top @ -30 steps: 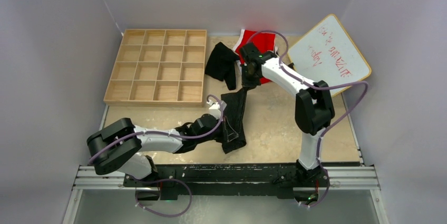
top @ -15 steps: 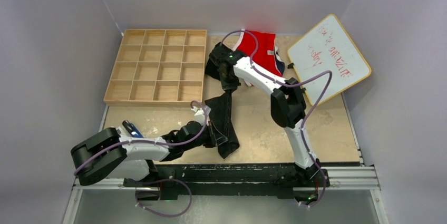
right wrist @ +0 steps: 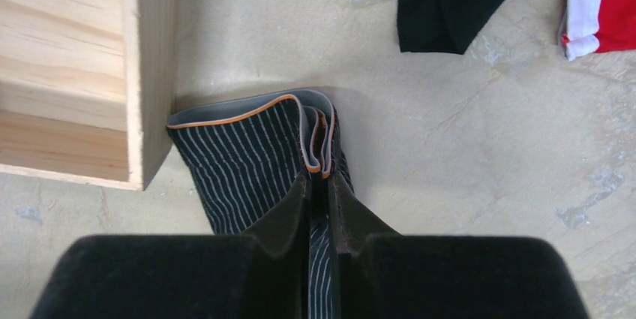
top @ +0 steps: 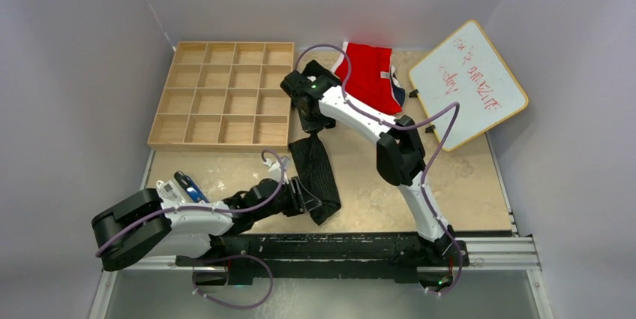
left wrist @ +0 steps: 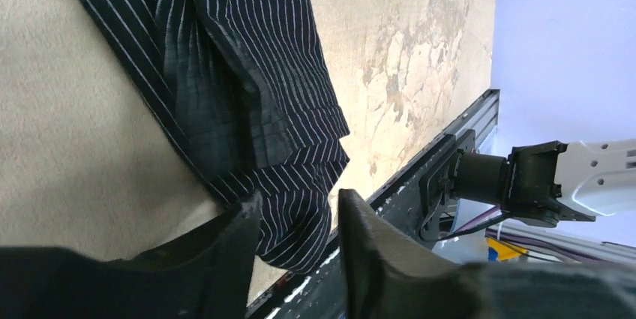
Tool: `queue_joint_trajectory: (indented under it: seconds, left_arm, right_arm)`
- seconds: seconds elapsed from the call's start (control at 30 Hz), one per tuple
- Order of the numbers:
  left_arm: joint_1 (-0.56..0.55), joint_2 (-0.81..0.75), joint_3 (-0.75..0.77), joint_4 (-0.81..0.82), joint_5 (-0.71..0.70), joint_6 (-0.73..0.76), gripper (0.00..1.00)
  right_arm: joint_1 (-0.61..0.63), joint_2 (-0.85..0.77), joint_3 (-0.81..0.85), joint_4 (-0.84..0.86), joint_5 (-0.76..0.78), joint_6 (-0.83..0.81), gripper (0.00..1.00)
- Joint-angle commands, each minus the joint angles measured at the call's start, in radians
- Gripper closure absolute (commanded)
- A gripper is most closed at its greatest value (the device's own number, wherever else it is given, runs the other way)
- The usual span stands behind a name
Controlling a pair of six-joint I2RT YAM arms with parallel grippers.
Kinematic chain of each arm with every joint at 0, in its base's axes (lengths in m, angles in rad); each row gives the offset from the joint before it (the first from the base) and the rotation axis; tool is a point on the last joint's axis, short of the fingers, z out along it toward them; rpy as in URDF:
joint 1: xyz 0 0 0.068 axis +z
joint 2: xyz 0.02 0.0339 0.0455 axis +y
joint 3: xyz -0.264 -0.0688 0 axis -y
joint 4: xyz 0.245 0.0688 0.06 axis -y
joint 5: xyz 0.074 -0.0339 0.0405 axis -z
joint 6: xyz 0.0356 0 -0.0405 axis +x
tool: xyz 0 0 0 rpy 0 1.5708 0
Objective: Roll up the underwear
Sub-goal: Fold the underwear at the center of the board.
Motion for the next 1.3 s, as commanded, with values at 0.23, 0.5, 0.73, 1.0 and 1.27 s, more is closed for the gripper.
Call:
queue_joint_trajectory:
  seconds: [0.23, 0.5, 0.73, 1.0, 1.27]
  left_arm:
    - [-0.004, -0.256, 0.042, -0.322, -0.125, 0.050, 0.40]
    - [0.041, -0.425, 0.134, -0.703, -0.308, 0.142, 0.28]
    - [0.257, -0.363, 0.171, -0.667, -0.134, 0.240, 0.27]
    - [0.507, -0.191, 0.220, -0.516, 0.132, 0.299, 0.34]
    - [0.541, -0.116, 0.244, -0.457, 0.199, 0.305, 0.36]
  right_arm:
    - [0.031, 0.009, 0.030, 0.071, -0.003, -0.005, 0.94]
    - [0.035, 0.011, -0.006, 0.141, -0.105, -0.045, 0.94]
    - [0.035, 0.002, -0.046, 0.176, -0.172, -0.070, 0.93]
    - [0.035, 0.004, -0.079, 0.205, -0.199, -0.107, 0.92]
    - [0.031, 0.047, -0.088, 0.223, -0.247, -0.121, 0.84]
